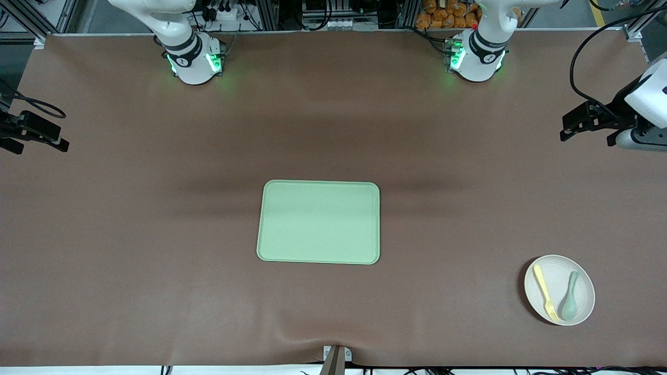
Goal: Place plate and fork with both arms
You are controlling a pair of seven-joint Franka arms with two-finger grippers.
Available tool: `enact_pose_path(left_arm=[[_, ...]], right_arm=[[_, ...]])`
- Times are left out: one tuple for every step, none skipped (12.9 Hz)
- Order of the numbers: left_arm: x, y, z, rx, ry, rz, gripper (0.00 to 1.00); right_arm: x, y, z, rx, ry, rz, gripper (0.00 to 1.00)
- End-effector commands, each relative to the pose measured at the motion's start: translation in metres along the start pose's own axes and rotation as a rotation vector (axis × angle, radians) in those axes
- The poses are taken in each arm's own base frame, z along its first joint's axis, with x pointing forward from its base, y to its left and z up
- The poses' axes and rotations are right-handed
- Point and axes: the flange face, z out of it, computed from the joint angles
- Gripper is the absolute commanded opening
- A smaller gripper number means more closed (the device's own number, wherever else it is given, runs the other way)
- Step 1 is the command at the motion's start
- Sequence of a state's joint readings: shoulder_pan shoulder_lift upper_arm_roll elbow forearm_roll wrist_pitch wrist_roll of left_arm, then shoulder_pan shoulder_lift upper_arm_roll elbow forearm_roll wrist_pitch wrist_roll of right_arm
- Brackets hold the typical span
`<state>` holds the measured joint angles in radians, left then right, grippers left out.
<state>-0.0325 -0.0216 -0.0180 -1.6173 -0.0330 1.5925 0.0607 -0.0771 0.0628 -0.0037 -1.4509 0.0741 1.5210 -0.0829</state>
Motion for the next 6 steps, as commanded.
enact_pose_path(left_arm=[[0.0019, -0.0011, -0.0014, 0.017, -0.005, -0.008, 1.0], [0.0019, -0.0019, -0.0022, 0.017, -0.004, -0.002, 1.0], [0.0019, -0.0036, -0.0029, 0.017, -0.002, -0.008, 1.0], [0.0019, -0.0036, -0.0029, 0.017, -0.002, -0.011, 1.0], [0.0019, -0.0028, -0.0022, 0.017, -0.004, -0.01, 1.0], [0.0014, -0.0026, -0.0023, 0.016, -0.004, -0.011, 1.0]], right_arm=[[-0.0032, 0.0041, -0.0021, 0.02, 0.0, -0.007, 1.0], [-0.0031, 0.0041, -0.0022, 0.02, 0.002, -0.007, 1.0], [-0.0032, 0.0041, -0.0021, 0.02, 0.0, -0.007, 1.0], [-0.0032, 0.0041, -0.0021, 0.02, 0.0, -0.007, 1.0], [-0.0031, 0.0041, -0.0022, 0.02, 0.002, -0.007, 1.0], [-0.0032, 0.0041, -0.0021, 0.02, 0.0, -0.007, 1.0]])
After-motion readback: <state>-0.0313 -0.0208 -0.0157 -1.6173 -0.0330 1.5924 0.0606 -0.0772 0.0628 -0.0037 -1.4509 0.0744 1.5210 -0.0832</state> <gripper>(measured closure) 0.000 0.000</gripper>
